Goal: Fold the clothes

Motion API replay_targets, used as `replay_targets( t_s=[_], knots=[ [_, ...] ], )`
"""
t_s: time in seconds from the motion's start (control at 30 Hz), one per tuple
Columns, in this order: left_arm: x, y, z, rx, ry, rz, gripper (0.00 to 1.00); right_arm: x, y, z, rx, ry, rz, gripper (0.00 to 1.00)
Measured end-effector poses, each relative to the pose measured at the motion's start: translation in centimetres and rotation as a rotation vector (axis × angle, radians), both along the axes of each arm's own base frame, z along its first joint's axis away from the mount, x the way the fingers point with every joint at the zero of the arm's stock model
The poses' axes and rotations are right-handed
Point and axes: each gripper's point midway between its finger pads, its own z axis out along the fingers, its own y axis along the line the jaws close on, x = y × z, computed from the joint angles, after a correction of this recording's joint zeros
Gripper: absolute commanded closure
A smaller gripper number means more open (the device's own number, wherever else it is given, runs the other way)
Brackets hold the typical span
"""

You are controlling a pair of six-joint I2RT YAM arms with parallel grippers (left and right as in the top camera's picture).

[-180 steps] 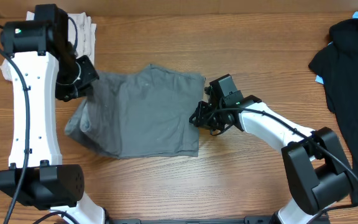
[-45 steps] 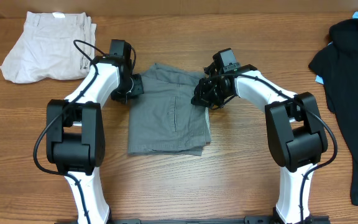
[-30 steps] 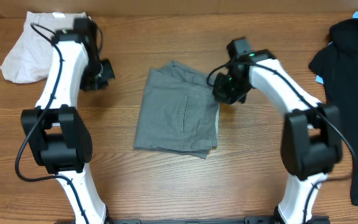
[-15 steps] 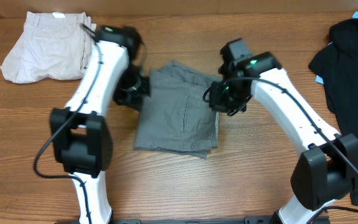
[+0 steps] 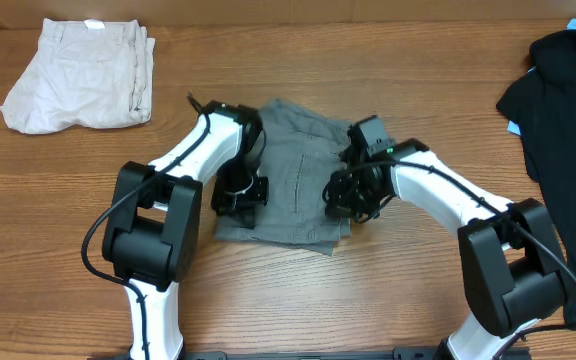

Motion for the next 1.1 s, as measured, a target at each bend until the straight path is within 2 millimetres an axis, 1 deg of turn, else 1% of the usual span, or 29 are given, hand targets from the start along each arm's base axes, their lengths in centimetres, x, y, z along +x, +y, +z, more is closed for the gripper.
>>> replay_targets(
  t_s=[0.1, 0.2, 0.33, 0.47, 0.6, 0.67, 0.7, 0.73, 0.77, 0.8, 0.83, 0.87, 0.93, 1.0, 1.03, 1.1],
  knots=[
    [-0.9, 0.8, -1.0, -0.005, 0.029, 0.031, 0.96, -0.9, -0.4, -1.1, -0.006, 0.034, -0.035, 0.96],
    [-1.2, 1.5, -1.1, -0.020, 0.046, 0.072, 0.96, -1.7, -0.9, -1.7, -0.026, 0.079, -0.070, 0.96],
    [-1.2, 2.6, -1.1, -0.024, 0.059, 0.118, 0.96, -1.7, -1.8, -2.0, -0.066, 0.096, -0.109, 0.96],
    [-1.3, 4.0, -1.0, -0.003, 0.078, 0.148, 0.96, -1.5, -3.3, -2.5, -0.141, 0.091, -0.139, 0.96],
    [-1.4, 4.5, -0.6, 0.007, 0.074, 0.153, 0.96, -1.8, -4.5, -2.1, -0.218, 0.113, -0.149, 0.96],
    [-1.3, 4.5, 0.1, 0.006, 0.045, 0.148, 0.96, -1.4, -5.1, -1.2, -0.262, 0.113, -0.153, 0.96],
    [-1.2, 4.5, 0.7, 0.004, 0.023, 0.147, 0.92, -0.9, -5.2, -0.6, -0.276, 0.104, -0.155, 0.96],
    [-1.0, 4.5, 1.4, -0.001, -0.005, 0.146, 0.83, -0.3, -5.3, 0.3, -0.291, 0.092, -0.158, 0.96],
    [-0.7, 4.5, 2.5, -0.009, -0.046, 0.144, 0.51, 0.4, -5.3, 1.1, -0.300, 0.076, -0.160, 0.89],
    [-0.4, 4.5, 3.4, -0.017, -0.082, 0.144, 0.31, 1.1, -5.2, 2.0, -0.303, 0.060, -0.165, 0.79],
    [0.0, 4.5, 4.4, -0.024, -0.124, 0.144, 0.00, 1.7, -5.1, 2.8, -0.304, 0.043, -0.171, 0.64],
    [0.5, 4.5, 5.7, -0.033, -0.183, 0.143, 0.00, 2.5, -5.0, 3.6, -0.303, 0.018, -0.168, 0.53],
    [2.1, 4.6, 7.5, -0.039, -0.302, 0.139, 0.00, 3.2, -4.9, 4.8, -0.303, -0.002, -0.170, 0.37],
    [4.2, 5.1, 9.0, -0.042, -0.416, 0.147, 0.00, 3.6, -4.9, 5.5, -0.304, -0.012, -0.168, 0.32],
    [5.2, 5.4, 9.5, -0.047, -0.459, 0.153, 0.00, 3.6, -4.9, 5.8, -0.308, -0.016, -0.168, 0.31],
    [6.6, 6.3, 9.8, -0.050, -0.508, 0.164, 0.00, 3.5, -5.0, 6.1, -0.317, -0.006, -0.170, 0.28]
  ],
)
